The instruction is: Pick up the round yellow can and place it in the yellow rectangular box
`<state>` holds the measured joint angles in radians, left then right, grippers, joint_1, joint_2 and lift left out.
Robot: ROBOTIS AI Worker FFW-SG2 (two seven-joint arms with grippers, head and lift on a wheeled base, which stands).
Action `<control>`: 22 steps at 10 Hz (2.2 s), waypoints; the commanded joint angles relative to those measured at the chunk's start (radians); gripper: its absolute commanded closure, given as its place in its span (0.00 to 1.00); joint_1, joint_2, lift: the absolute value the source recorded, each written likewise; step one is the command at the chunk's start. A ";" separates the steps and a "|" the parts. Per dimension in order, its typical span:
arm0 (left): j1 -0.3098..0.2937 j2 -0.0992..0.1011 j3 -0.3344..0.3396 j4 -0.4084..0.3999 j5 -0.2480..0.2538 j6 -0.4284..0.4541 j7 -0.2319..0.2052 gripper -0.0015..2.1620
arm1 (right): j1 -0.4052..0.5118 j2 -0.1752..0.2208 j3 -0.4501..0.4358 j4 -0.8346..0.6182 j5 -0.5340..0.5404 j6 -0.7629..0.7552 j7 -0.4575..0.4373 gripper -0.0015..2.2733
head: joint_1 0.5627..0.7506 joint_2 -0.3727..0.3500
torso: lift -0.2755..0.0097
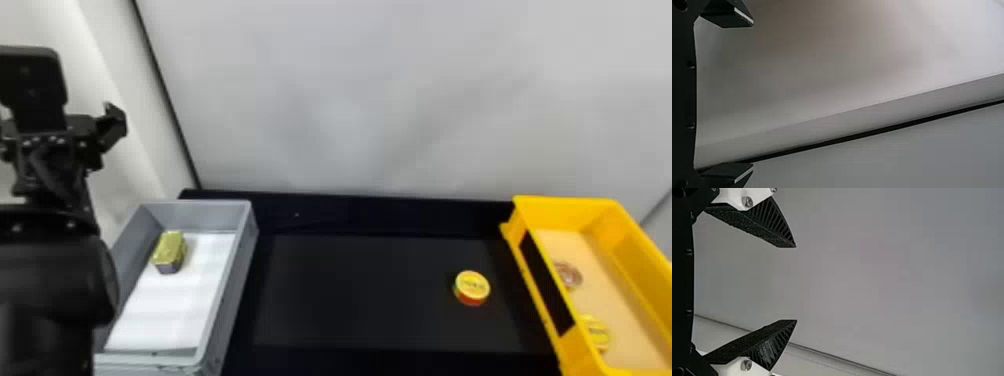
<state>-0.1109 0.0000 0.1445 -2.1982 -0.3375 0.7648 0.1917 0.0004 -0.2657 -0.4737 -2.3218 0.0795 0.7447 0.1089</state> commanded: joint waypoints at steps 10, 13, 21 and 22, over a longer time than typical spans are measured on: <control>0.000 -0.003 0.001 0.012 0.002 0.004 -0.003 0.00 | 0.017 0.022 0.369 0.047 0.207 0.021 -0.071 0.06 | 0.70 0.53 | 0.75; -0.001 -0.003 0.001 0.015 0.002 0.004 -0.003 0.00 | 0.050 0.080 0.442 0.133 0.100 -0.045 -0.080 0.06 | 0.70 0.53 | 0.75; -0.001 -0.003 0.003 0.020 0.003 0.003 -0.003 0.00 | 0.113 0.091 0.517 0.176 -0.072 0.070 -0.121 0.06 | 0.70 0.53 | 0.75; -0.001 -0.003 0.003 0.020 0.003 0.003 -0.003 0.00 | 0.118 0.092 0.521 0.162 -0.072 0.133 -0.127 0.07 | 0.70 0.53 | 0.75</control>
<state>-0.1120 0.0000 0.1474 -2.1788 -0.3350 0.7673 0.1885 0.1112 -0.1745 0.0407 -2.1366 0.0061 0.7947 -0.0141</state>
